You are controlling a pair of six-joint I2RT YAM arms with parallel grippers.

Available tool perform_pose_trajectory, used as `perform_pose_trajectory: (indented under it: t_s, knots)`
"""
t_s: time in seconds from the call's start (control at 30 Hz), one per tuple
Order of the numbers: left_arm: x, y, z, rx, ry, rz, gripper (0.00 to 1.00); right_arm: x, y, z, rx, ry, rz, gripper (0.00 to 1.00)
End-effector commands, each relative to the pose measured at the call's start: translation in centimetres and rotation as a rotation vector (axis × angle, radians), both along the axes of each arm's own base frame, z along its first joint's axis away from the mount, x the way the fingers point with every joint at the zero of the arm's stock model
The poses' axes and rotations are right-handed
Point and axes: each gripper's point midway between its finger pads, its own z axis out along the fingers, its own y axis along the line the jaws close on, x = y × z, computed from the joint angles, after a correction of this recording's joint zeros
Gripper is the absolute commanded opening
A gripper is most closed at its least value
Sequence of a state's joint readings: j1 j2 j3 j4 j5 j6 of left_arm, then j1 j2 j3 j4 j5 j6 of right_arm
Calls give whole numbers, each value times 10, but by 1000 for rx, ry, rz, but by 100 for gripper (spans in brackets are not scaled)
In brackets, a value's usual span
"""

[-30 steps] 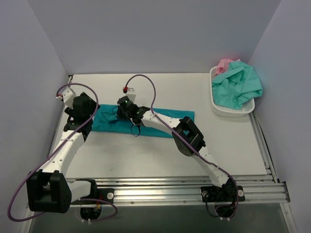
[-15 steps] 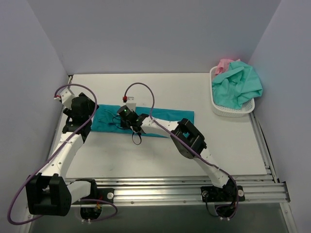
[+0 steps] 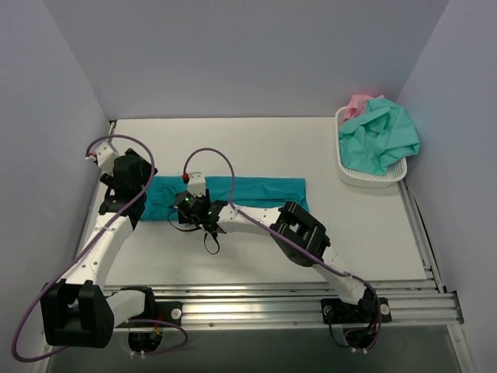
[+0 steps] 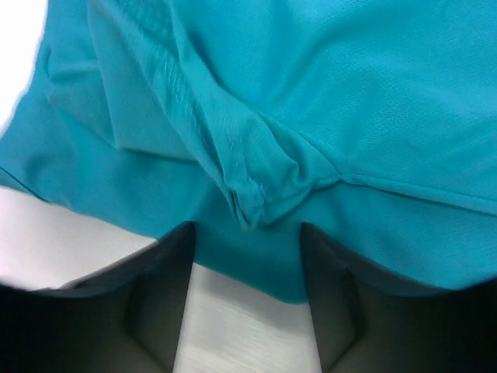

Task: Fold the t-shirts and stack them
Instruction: Fold the other side of the tshirt into a rectangle

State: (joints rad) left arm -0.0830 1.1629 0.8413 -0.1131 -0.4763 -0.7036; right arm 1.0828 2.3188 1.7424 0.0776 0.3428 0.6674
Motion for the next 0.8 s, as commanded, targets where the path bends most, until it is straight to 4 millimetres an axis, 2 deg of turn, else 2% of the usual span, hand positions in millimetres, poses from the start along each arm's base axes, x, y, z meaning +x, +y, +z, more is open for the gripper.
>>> perform_pose_trajectory:
  t_s: [0.0, 0.03, 0.07, 0.1, 0.13, 0.17, 0.27, 0.33, 0.43, 0.47, 0.53, 0.57, 0.6, 0.63, 0.7, 0.73, 0.77]
  knots:
    - [-3, 6, 10, 3, -41, 29, 78, 4, -19, 34, -40, -75, -67, 57]
    - [-2, 7, 10, 3, -42, 31, 78, 1, -24, 28, -59, -70, -72, 68]
    - [-2, 7, 10, 3, -42, 29, 78, -1, -26, 32, -59, -75, -79, 79]
    - [-1, 7, 9, 3, -41, 29, 78, -1, -29, 34, -67, -86, -94, 85]
    - [-1, 7, 9, 3, -39, 29, 78, -5, -37, 28, -99, -76, -97, 86]
    - [-1, 6, 8, 3, -39, 28, 78, -8, -41, 34, -103, -82, -102, 88]
    - [0, 7, 8, 2, -40, 30, 78, -13, -52, 46, -106, -107, -124, 89]
    - [0, 7, 6, 3, -39, 31, 78, -12, -52, 56, -87, -120, -127, 89]
    - [1, 7, 6, 3, -36, 31, 78, -9, -45, 79, -55, -151, -118, 89]
    - [1, 7, 6, 3, -36, 33, 78, -5, -38, 88, -36, -161, -114, 89]
    - [0, 8, 6, 6, -36, 38, 78, 1, -31, 96, -40, -178, -105, 89]
    - [0, 9, 6, 7, -34, 41, 78, 4, -26, 89, -49, -174, -96, 89]
    - [-1, 9, 7, 8, -36, 43, 78, 9, -16, 103, -23, -191, -86, 89]
    - [-1, 9, 8, 9, -38, 45, 78, 15, -14, 103, -20, -188, -86, 89]
    - [-2, 11, 9, 10, -39, 50, 78, 21, -1, 89, -14, -164, -50, 88]
    - [-2, 11, 9, 10, -41, 50, 78, 30, 6, 97, 14, -169, -49, 88]
    - [-3, 11, 9, 10, -41, 51, 78, 33, 11, 82, 4, -152, -38, 87]
